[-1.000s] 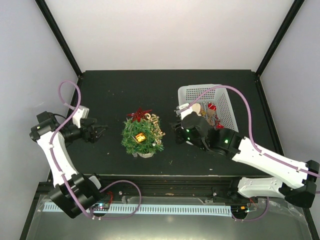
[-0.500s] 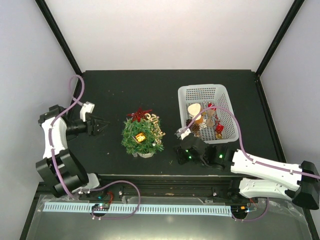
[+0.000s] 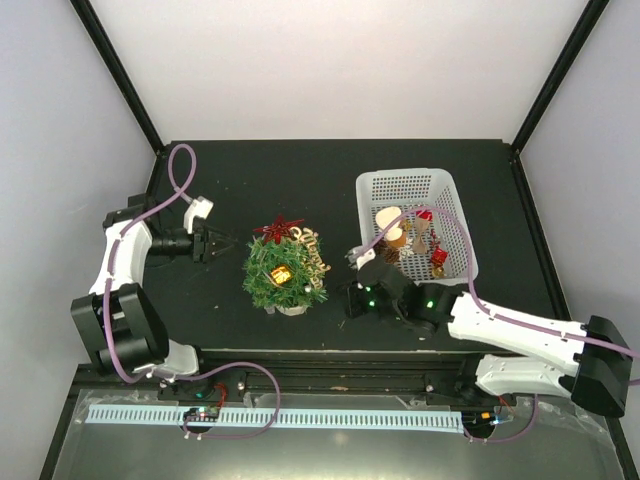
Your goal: Decorate the small christmas tree
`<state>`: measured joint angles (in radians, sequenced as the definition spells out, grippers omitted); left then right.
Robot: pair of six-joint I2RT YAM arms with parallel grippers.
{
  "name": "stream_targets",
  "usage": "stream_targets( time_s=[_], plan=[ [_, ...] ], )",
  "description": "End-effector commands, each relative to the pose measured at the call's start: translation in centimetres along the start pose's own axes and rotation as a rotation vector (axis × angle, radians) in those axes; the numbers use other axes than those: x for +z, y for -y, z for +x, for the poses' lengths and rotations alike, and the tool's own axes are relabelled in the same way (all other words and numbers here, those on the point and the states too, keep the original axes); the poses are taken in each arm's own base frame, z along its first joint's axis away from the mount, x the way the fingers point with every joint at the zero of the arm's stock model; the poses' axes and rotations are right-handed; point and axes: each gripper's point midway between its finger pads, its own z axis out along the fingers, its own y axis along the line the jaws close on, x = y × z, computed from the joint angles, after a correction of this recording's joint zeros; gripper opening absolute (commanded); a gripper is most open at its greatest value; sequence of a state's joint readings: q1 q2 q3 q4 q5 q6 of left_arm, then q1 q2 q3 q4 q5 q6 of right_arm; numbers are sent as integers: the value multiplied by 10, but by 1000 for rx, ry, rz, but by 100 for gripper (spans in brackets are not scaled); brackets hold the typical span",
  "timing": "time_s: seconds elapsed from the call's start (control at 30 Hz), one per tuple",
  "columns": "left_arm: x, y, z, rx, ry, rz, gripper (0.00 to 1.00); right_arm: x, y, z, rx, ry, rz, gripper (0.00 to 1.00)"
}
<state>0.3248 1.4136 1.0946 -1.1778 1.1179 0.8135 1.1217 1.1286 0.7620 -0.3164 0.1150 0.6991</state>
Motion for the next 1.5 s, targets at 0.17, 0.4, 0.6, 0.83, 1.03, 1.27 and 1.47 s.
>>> stream_targets(
  time_s=[0.17, 0.4, 0.6, 0.83, 1.03, 1.27, 1.47],
  plan=[
    [3, -10, 2, 18, 0, -38, 67, -48, 135, -52, 205, 101, 447, 14],
    [-1, -11, -7, 12, 35, -85, 68, -45, 238, -70, 385, 19, 677, 19],
    [-2, -5, -9, 13, 46, -71, 69, -23, 300, -74, 517, 26, 732, 20],
    [2, -1, -2, 2, 34, -29, 70, -1, 326, -73, 531, -7, 748, 21],
    [4, 0, 1, -8, 35, 3, 71, -11, 340, -86, 490, 13, 830, 31],
    [4, 2, -1, -3, 42, 23, 72, -15, 358, -93, 441, -8, 903, 32],
    [5, 5, 1, 11, 29, 63, 73, -7, 371, -89, 435, -33, 883, 32]
  ],
)
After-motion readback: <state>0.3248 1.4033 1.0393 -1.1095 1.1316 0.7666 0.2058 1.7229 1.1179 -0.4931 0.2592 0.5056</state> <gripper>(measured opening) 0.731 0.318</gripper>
